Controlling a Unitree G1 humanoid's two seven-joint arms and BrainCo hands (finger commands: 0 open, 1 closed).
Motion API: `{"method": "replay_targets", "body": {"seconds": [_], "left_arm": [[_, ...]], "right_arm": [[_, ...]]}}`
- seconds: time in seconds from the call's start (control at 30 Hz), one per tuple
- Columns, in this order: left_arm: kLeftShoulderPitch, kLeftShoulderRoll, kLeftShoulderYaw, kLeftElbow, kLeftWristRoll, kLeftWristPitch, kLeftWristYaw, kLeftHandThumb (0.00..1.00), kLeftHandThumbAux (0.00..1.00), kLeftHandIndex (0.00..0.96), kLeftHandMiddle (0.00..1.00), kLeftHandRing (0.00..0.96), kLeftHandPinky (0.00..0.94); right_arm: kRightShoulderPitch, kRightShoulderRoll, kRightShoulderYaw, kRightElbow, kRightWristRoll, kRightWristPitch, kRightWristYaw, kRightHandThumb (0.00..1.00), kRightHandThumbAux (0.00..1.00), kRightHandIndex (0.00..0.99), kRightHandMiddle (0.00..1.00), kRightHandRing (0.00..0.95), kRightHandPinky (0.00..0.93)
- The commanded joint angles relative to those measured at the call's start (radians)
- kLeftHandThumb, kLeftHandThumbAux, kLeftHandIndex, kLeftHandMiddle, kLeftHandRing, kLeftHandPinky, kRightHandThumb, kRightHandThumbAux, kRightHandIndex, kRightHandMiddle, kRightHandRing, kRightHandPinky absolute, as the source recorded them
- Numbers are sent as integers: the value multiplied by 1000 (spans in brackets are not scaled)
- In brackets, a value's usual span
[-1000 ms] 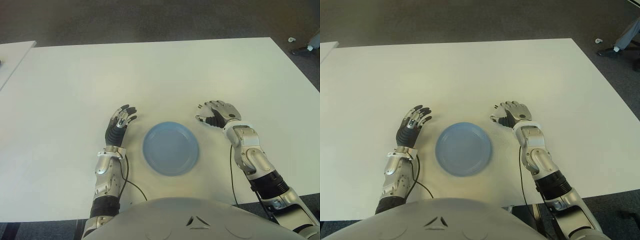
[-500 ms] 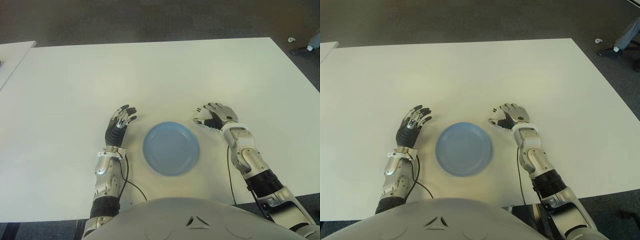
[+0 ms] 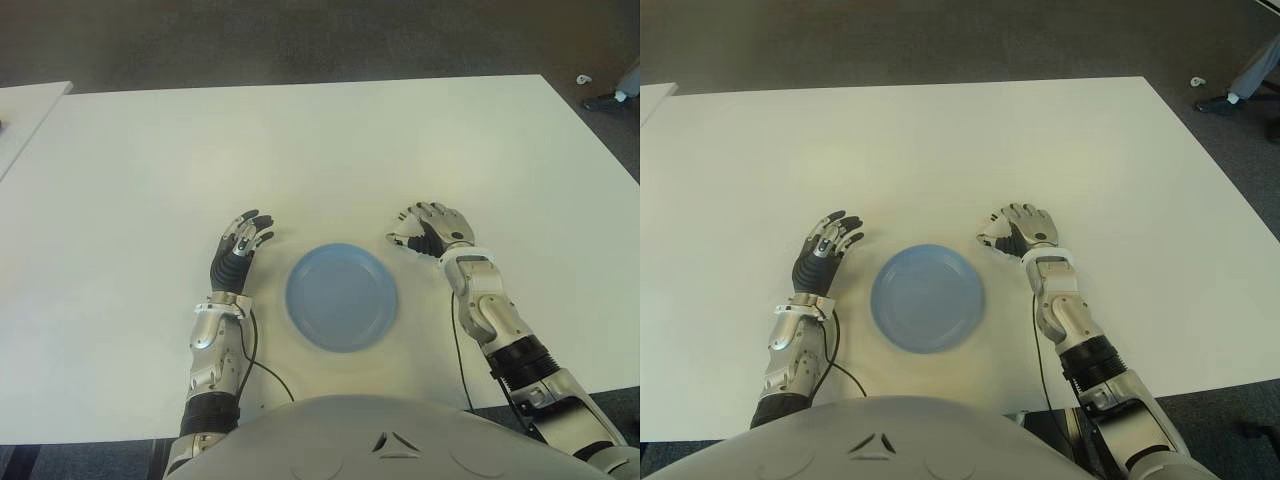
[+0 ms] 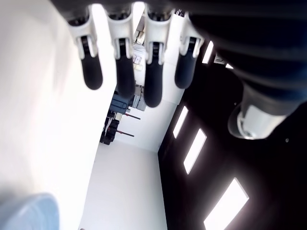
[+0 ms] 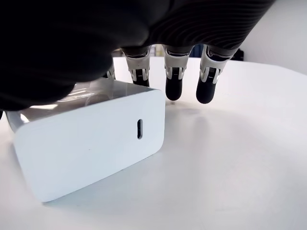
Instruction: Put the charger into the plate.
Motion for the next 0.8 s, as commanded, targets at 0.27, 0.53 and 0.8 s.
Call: {"method": "replay_targets", "body": {"seconds": [0.27,0.53,0.8], "left_arm": [[22,16,-5,34,10,-3,-17,0,489,268,323,284,263],[24,16,-3,29,13,-4,-8,0,477,283,333,293,279],[26,19,-2,24,4,-4,-21,0,484,288,334,291,270]], "right_arm": [[-16,-2,13,34,8,-1,-29,290,101,0,0,0,0],[-15,-8,11,36,15,-5,-33,294,97,0,0,0,0],[-7,-15,10,31,27,-9,-33,293,96,0,0,0,0]]}}
